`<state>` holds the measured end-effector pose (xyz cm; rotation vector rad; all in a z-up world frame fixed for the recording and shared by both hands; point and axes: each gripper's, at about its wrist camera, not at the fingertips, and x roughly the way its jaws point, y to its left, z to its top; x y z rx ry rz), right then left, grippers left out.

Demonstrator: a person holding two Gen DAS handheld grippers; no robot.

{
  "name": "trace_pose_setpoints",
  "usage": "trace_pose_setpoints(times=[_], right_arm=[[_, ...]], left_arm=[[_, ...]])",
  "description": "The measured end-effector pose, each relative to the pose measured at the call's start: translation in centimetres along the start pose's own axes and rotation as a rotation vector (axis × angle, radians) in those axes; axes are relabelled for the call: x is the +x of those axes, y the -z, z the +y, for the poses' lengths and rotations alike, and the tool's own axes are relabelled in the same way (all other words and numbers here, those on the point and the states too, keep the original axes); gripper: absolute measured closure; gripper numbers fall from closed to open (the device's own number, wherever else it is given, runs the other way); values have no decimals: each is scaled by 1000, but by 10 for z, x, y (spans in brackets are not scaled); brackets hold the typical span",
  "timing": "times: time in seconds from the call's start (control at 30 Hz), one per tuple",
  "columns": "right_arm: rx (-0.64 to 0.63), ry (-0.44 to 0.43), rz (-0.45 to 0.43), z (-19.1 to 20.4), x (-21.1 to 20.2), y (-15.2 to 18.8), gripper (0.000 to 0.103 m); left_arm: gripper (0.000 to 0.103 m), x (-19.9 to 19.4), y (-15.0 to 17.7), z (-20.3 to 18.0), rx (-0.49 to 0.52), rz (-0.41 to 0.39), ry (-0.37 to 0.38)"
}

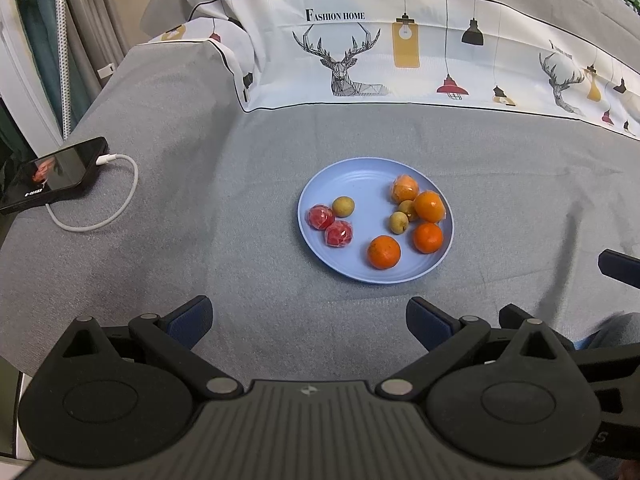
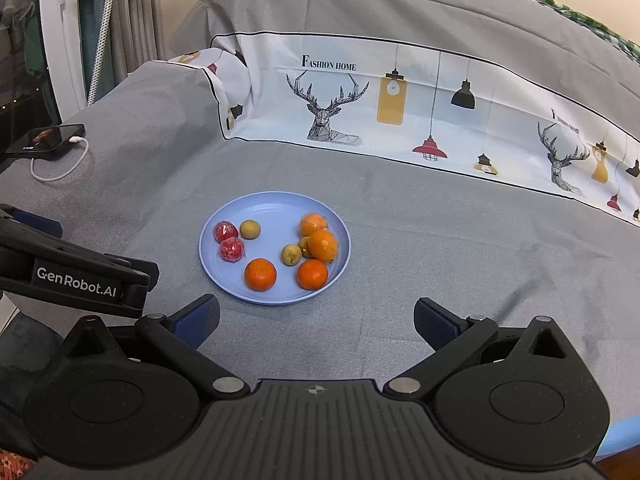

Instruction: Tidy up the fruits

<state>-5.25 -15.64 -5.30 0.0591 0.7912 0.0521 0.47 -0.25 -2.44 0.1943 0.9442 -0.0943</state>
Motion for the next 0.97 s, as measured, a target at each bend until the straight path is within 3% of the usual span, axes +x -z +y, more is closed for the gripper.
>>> trace_pose_setpoints(times=[0.97], right_arm=[[-1,-11,5,0,2,1,1]], left_arm=[[0,3,1,-1,8,-4,-8]])
